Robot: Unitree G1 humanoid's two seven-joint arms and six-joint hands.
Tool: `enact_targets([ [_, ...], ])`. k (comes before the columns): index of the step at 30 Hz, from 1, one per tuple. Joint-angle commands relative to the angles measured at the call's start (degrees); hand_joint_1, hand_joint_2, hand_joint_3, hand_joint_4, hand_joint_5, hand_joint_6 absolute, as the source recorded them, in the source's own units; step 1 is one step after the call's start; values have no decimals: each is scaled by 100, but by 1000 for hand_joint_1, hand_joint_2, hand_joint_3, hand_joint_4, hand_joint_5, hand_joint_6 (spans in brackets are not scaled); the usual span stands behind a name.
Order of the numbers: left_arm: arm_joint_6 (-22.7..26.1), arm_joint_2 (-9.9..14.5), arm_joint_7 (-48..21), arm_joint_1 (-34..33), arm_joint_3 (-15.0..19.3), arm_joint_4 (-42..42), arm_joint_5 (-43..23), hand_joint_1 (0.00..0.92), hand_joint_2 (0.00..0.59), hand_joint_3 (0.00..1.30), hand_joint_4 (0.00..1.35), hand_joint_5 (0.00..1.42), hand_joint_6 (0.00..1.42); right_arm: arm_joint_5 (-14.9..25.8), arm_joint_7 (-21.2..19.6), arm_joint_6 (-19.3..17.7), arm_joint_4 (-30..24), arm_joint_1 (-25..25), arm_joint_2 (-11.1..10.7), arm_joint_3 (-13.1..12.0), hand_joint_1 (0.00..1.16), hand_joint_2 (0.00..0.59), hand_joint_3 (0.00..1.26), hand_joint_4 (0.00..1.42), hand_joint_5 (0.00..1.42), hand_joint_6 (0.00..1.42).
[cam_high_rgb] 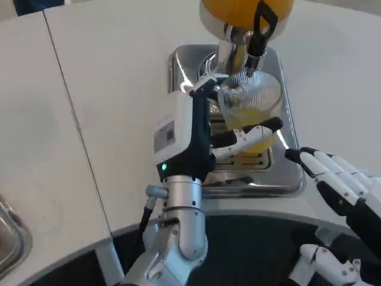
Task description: Grasp the cup under the faucet to collect the drink, then remove the cup.
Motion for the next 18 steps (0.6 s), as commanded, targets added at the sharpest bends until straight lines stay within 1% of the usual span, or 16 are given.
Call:
enact_targets([
  [1, -80, 156, 11, 74, -28, -341, 129, 673, 37, 1071, 1187, 1344, 1424, -67, 6, 33, -10, 15, 46, 116, 120, 490, 16, 0, 24, 78],
  [4, -38, 324, 44, 123, -66, -477, 245, 675, 36, 1073, 1187, 1344, 1424, -117, -6, 41, 20, -31, 67, 210, 120, 490, 16, 0, 25, 79],
  [6, -27, 514, 97, 178, -117, -582, 431, 676, 36, 1075, 1187, 1331, 1424, -150, -6, 31, 53, -73, 76, 286, 120, 490, 16, 0, 25, 79],
  [9, -24, 704, 147, 253, -174, -708, 654, 677, 36, 1076, 1173, 1329, 1424, -164, -8, 39, 78, -113, 89, 350, 120, 490, 16, 0, 30, 79],
  [13, -59, 911, 150, 358, -145, -801, 796, 677, 35, 1076, 1172, 1328, 1424, -189, -22, 23, 90, -113, 110, 410, 120, 491, 16, 0, 34, 85],
  [18, -107, 1117, 76, 464, -73, -980, 772, 677, 35, 1076, 1169, 1328, 1424, -238, -31, 10, 86, -87, 147, 480, 122, 497, 16, 0, 37, 90],
])
